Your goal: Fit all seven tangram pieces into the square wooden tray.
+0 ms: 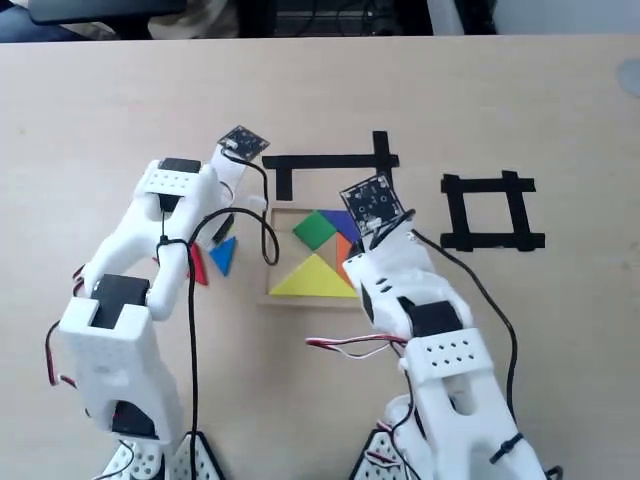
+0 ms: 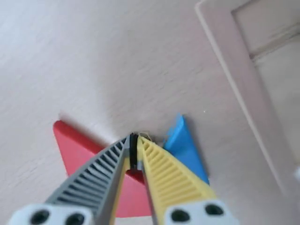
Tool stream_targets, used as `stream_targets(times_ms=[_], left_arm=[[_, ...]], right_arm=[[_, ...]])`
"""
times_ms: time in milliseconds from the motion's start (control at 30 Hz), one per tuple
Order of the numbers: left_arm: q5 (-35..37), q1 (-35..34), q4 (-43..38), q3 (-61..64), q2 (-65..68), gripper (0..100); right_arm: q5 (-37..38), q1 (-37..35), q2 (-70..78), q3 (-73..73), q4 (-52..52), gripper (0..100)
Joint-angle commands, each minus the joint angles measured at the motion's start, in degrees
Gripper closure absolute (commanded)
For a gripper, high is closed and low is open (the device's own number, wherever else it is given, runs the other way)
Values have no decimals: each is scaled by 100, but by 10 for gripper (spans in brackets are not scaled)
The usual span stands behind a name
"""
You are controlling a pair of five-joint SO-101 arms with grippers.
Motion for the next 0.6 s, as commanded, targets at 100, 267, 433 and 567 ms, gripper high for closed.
stream_targets(times_ms=[100,267,433,567], left_arm=[[35,127,378,127,-123,972],[53,980,369,980,-782,972],[422,1209,-88,1358,-1714,971],[281,1402,-211,1727,-1943,971]], right_arm=[[-9,97,-92,-31,-105,986],[-9,97,-92,-31,-105,986],[-9,105,-92,-31,-105,986],[-9,141,-92,4,-105,986]])
